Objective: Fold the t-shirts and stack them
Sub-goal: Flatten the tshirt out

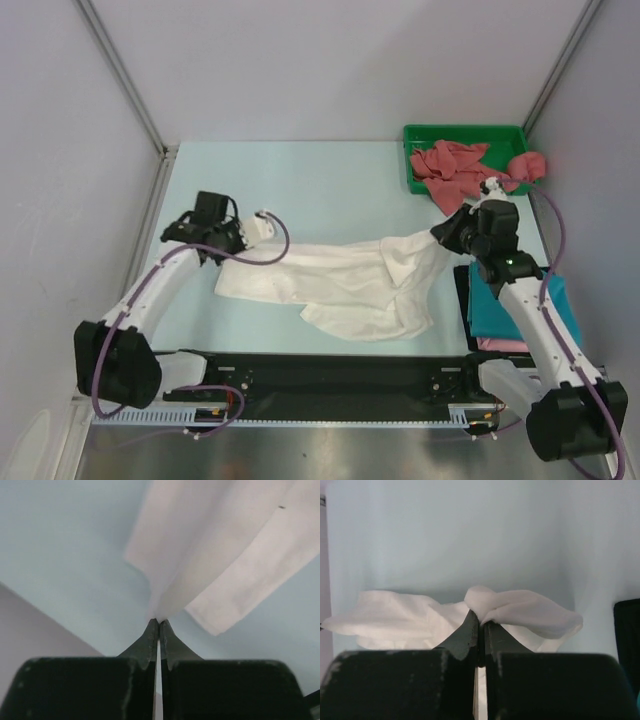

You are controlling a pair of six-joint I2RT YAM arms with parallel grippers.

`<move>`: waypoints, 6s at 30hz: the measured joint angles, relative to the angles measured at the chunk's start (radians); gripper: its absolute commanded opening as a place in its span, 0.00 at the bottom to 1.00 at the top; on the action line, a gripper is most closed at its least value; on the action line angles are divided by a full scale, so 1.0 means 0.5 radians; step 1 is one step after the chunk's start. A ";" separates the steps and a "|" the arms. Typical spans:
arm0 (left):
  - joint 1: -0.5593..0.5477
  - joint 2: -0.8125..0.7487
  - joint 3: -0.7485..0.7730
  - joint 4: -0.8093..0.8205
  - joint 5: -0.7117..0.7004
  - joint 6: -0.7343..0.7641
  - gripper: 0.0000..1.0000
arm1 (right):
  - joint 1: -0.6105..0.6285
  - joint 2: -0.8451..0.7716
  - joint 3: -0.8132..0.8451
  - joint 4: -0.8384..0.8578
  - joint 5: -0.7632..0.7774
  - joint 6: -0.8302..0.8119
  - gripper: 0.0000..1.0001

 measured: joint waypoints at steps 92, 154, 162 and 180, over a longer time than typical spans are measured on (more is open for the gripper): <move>0.608 0.018 -0.338 0.229 0.051 -0.284 0.00 | 0.822 -0.279 -0.443 -0.663 0.347 0.542 0.39; 0.615 0.286 0.132 0.221 0.150 -0.438 0.01 | 0.114 1.472 1.164 -0.773 -0.105 -0.595 0.53; 0.615 0.256 0.130 0.220 0.150 -0.437 0.01 | 0.135 1.553 1.075 -0.773 -0.106 -0.597 0.30; 0.779 0.031 0.099 -0.142 0.061 -0.140 0.00 | 0.178 0.462 0.260 -1.324 -0.179 -0.347 0.00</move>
